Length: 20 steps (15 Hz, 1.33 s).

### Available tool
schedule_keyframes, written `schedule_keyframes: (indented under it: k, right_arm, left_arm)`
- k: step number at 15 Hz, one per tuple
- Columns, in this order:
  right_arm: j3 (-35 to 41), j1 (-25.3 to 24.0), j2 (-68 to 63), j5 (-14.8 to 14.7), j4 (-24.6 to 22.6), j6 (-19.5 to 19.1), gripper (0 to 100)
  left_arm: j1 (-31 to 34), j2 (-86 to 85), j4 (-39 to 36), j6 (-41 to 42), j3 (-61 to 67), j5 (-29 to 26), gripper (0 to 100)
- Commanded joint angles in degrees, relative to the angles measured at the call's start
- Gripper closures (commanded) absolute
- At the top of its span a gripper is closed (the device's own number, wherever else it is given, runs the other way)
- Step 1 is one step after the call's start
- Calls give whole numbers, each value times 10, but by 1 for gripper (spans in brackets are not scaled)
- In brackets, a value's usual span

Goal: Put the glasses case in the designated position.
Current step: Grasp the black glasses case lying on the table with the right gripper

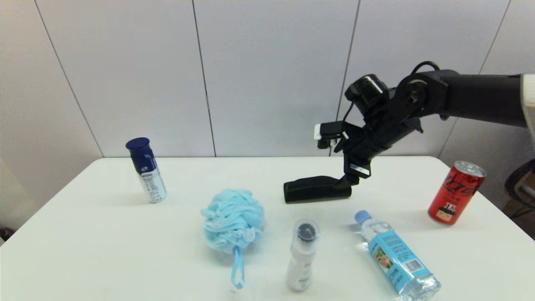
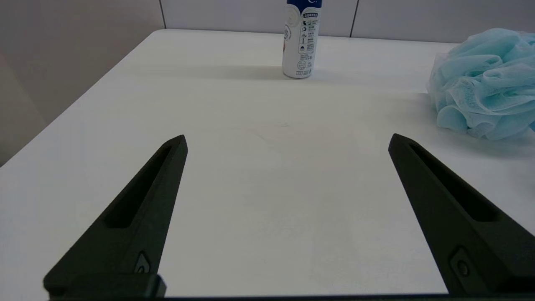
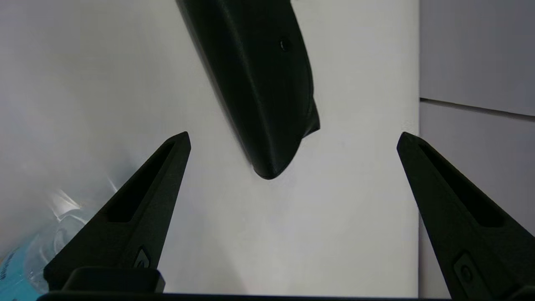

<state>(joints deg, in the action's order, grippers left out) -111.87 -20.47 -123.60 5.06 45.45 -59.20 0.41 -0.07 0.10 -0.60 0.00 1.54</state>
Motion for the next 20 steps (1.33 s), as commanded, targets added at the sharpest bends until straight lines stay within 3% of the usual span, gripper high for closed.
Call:
schedule_keyframes:
  k: [1, 14, 20]
  right_arm:
    - [0, -1, -23, -10, 3, -6, 0]
    - [0, -7, -77, -12, -29, 6, 0]
    - [0, -16, -94, -19, -66, 22, 0]
  left_arm:
    - [0, 1, 0, 0, 0, 0, 0]
    - [0, 1, 0, 0, 0, 0, 0]
    - [0, 1, 0, 0, 0, 0, 0]
